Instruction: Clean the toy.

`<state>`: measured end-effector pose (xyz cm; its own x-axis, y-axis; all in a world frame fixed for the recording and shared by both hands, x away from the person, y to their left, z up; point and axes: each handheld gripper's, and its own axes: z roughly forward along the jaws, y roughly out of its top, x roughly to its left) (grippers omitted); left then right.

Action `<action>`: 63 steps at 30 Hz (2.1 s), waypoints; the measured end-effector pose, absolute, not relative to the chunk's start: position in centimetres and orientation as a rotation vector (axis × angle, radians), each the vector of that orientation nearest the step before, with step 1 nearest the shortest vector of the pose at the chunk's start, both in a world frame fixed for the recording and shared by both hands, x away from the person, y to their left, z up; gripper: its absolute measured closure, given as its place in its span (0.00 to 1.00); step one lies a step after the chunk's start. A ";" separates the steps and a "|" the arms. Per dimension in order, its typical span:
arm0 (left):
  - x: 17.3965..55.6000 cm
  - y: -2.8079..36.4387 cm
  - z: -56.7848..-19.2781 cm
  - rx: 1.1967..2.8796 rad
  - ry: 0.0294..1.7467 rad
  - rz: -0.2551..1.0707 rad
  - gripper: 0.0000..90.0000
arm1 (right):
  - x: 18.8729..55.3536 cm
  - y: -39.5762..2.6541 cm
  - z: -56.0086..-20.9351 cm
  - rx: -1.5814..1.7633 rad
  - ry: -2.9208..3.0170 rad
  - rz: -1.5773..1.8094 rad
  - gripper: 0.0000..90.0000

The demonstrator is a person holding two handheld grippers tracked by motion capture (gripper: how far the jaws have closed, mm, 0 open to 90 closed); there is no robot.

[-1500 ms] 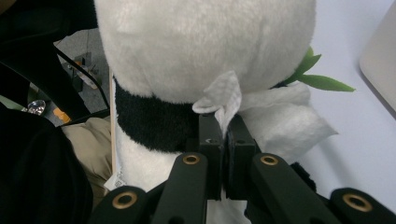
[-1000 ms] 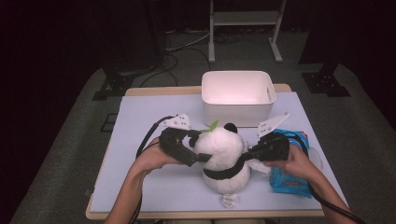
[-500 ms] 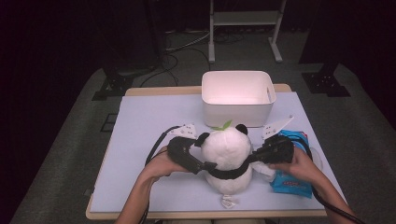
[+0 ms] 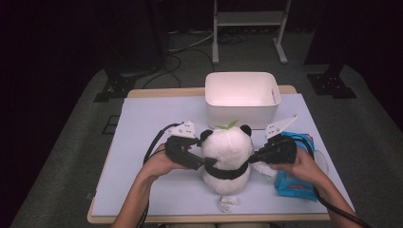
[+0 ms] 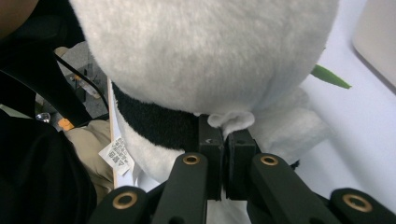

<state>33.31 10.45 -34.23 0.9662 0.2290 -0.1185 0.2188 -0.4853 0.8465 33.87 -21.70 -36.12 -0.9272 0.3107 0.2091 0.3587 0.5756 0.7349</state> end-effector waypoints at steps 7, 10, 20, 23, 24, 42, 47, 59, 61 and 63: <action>33.3 11.0 -33.8 2.087 0.309 0.023 0.37 | 34.0 -21.9 -35.0 -0.583 -2.740 -1.324 0.97; 33.3 11.2 -33.5 2.088 0.310 0.031 0.37 | 34.0 -22.1 -34.4 -0.587 -2.737 -1.351 0.97; 33.2 11.5 -33.3 2.108 0.310 0.034 0.37 | 34.0 -22.6 -32.6 -0.584 -2.738 -1.412 0.97; 33.2 11.3 -33.5 2.122 0.309 0.034 0.37 | 34.1 -22.8 -32.0 -0.585 -2.723 -1.443 0.97; 33.2 11.2 -33.6 2.129 0.304 0.034 0.37 | 34.0 -22.9 -31.7 -0.584 -2.722 -1.449 0.97; 33.1 10.6 -33.7 2.138 0.294 0.027 0.37 | 33.9 -21.1 -27.9 -0.492 -2.758 -1.490 0.97; 33.1 10.3 -33.7 2.139 0.294 0.022 0.37 | 33.9 -20.4 -27.0 -0.458 -2.766 -1.503 0.97; 33.2 10.2 -33.5 2.138 0.297 0.024 0.38 | 33.9 -19.9 -26.7 -0.436 -2.767 -1.511 0.97; 33.2 10.2 -33.6 2.139 0.298 0.020 0.38 | 33.9 -20.2 -27.0 -0.447 -2.762 -1.513 0.97; 33.2 10.1 -33.6 2.135 0.296 0.023 0.38 | 33.9 -20.5 -27.4 -0.459 -2.762 -1.510 0.97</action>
<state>33.21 10.10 -33.64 0.9706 0.2197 -0.0980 0.2019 -0.5225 0.8284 33.92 -20.55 -27.38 -0.9576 0.2692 0.1030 0.2320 0.5080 0.8295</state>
